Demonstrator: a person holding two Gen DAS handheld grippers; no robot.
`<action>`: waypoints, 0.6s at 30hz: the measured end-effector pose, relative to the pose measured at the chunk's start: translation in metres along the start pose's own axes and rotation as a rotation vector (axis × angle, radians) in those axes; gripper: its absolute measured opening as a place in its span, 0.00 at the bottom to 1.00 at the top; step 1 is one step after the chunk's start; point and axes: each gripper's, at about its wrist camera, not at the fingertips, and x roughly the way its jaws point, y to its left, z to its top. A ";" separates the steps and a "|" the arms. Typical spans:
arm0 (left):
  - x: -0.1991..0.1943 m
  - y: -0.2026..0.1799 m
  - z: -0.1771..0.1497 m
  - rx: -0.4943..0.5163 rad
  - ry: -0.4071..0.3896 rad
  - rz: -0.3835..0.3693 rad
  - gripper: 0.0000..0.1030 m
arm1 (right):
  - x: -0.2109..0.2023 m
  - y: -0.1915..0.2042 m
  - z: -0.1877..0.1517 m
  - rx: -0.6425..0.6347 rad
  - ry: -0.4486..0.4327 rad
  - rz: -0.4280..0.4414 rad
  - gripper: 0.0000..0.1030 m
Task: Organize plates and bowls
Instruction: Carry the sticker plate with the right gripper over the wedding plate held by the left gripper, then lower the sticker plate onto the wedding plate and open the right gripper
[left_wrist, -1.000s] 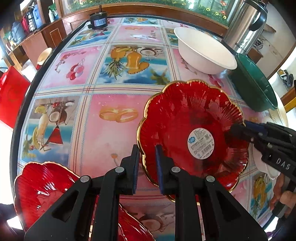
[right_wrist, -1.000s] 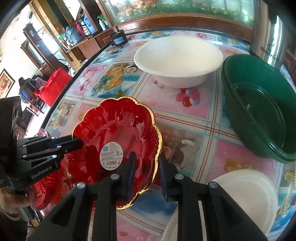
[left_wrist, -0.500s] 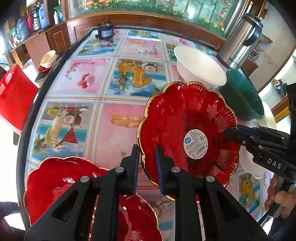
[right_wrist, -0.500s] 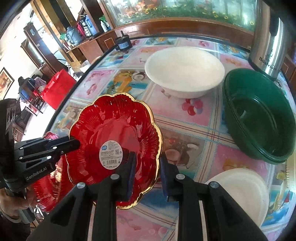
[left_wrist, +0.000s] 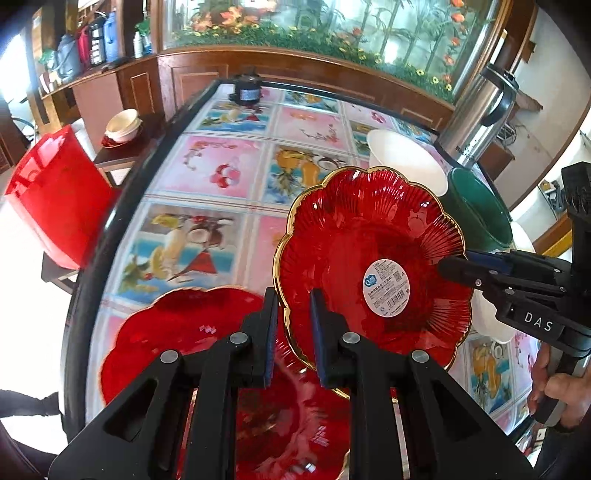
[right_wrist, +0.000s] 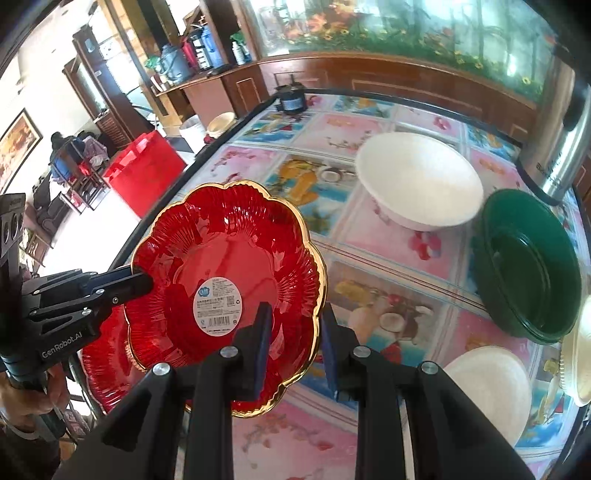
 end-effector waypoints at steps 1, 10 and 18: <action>-0.004 0.005 -0.003 -0.005 -0.004 0.005 0.16 | 0.000 0.005 0.000 -0.009 0.001 0.001 0.25; -0.033 0.046 -0.030 -0.043 -0.030 0.044 0.16 | 0.007 0.052 -0.002 -0.082 0.018 0.019 0.25; -0.047 0.082 -0.057 -0.084 -0.033 0.082 0.16 | 0.024 0.096 -0.009 -0.148 0.057 0.040 0.27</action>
